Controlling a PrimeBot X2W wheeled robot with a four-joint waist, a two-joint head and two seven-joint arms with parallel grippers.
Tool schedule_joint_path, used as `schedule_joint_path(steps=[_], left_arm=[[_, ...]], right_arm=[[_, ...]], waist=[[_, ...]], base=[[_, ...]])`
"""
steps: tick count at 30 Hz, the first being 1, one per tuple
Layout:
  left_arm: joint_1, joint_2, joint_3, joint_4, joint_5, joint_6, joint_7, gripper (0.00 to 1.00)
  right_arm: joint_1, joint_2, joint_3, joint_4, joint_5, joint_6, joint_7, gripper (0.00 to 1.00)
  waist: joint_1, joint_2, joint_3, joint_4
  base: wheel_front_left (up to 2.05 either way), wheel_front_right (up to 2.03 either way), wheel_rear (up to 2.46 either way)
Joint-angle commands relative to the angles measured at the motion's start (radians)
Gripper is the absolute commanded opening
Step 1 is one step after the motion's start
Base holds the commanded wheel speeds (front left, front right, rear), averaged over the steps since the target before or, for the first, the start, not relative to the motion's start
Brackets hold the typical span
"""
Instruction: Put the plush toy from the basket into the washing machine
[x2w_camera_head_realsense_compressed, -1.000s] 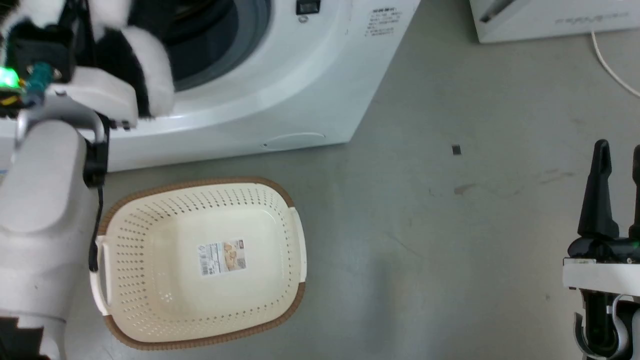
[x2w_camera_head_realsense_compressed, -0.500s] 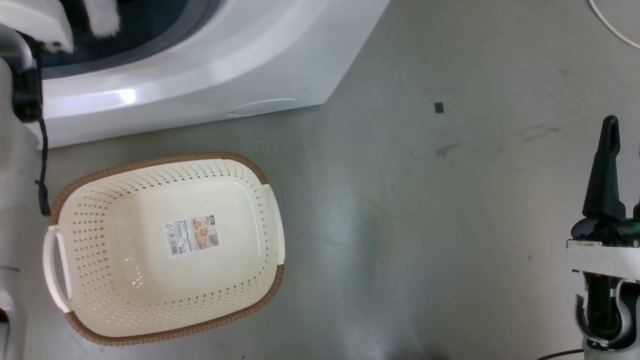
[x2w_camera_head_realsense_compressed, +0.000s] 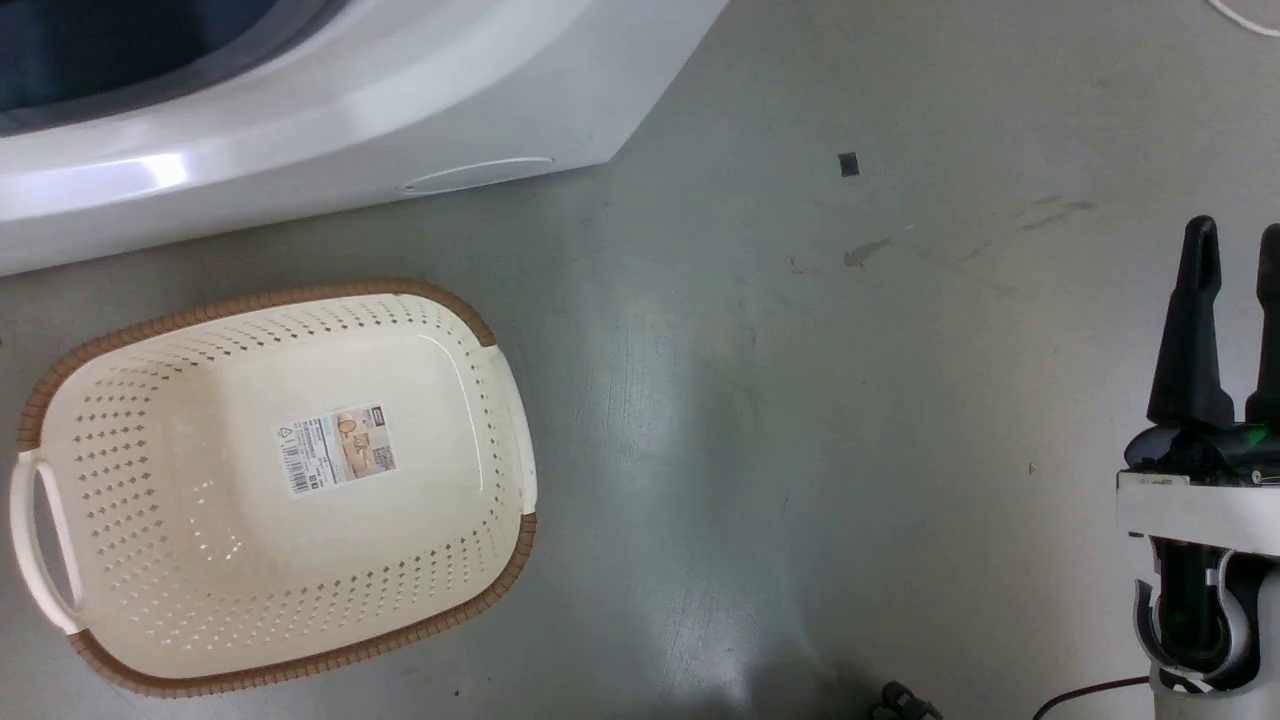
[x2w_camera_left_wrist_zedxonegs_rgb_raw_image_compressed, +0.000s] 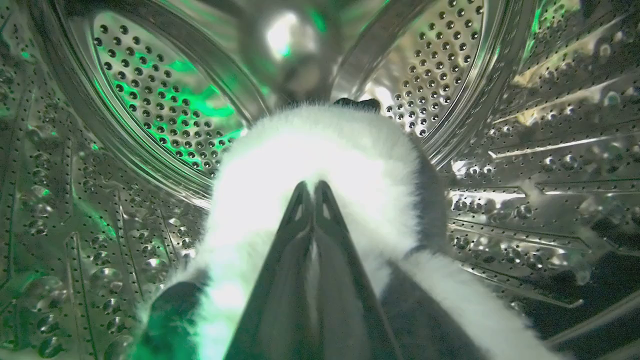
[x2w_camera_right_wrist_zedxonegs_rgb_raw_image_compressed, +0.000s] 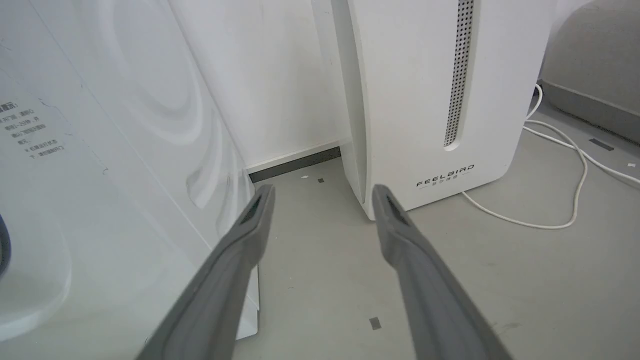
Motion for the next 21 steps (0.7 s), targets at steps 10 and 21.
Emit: schedule_joint_path(steps=[10,21], left_arm=[[-0.074,0.012,-0.015,0.024,0.032,0.017,-0.007,0.00],[-0.048,0.009,-0.019,0.052,0.023,0.003,-0.007,1.00]], right_arm=[[-0.024,-0.001,0.009,-0.008,0.011,-0.001,-0.005,1.00],[-0.023,-0.001,0.008,0.000,-0.002,-0.001,-0.005,1.00]], waist=[[-0.0001,0.0000,0.044,-0.016],[-0.0001,0.0000,0.022,0.006]], base=[[0.00,0.00,0.00],[0.00,0.00,0.00]])
